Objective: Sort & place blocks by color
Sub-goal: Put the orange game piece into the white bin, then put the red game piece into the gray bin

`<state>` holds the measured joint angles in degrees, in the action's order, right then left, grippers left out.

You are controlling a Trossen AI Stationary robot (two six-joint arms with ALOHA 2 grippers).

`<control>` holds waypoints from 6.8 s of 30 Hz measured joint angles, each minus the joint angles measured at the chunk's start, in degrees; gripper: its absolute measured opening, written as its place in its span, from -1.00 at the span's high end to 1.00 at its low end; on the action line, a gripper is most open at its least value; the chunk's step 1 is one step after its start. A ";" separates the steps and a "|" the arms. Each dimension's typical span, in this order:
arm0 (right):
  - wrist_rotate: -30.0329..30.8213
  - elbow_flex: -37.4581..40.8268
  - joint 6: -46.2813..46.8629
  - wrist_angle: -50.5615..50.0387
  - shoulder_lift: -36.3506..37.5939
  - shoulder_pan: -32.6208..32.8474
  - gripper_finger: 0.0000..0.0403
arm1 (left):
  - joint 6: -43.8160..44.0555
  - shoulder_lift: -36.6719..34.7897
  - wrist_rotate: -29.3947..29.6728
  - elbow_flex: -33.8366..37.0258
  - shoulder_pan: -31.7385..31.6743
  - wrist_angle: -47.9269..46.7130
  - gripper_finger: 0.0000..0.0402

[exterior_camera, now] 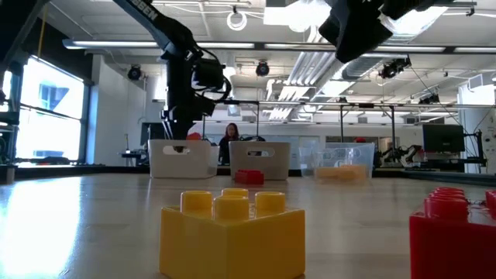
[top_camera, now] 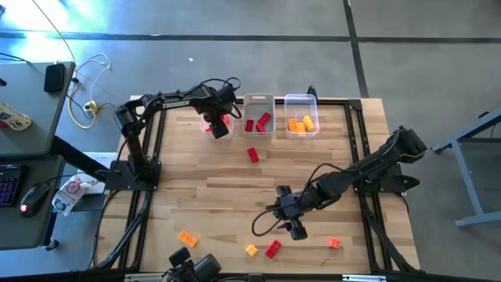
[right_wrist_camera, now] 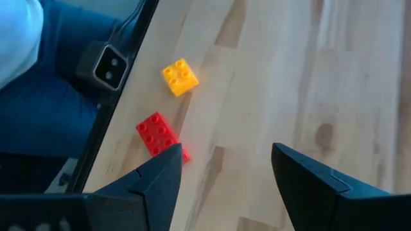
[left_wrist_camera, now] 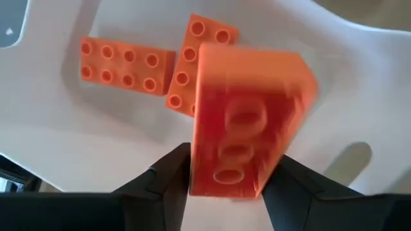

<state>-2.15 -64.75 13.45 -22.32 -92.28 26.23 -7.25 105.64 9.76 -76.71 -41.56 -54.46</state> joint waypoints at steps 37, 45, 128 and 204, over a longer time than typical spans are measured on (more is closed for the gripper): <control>-4.21 -0.02 -11.98 10.16 -7.11 5.82 -0.13 | 17.78 -26.84 -6.28 0.00 14.08 -1.90 0.00; -5.23 -0.02 -14.16 13.60 -12.59 6.41 -0.13 | 23.54 -32.21 -8.08 0.00 20.99 -1.90 0.00; 34.64 0.04 14.58 16.01 -12.78 -1.26 0.43 | 8.16 -32.56 -5.91 0.00 32.22 -4.49 0.00; 11.46 -12.75 5.98 -0.95 -9.96 -44.15 -0.04 | 11.44 -31.73 -14.06 0.04 35.25 -17.13 0.00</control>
<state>9.31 -77.51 19.43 -23.27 -102.24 -17.92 4.19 73.91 -4.29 -76.66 -6.31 -71.58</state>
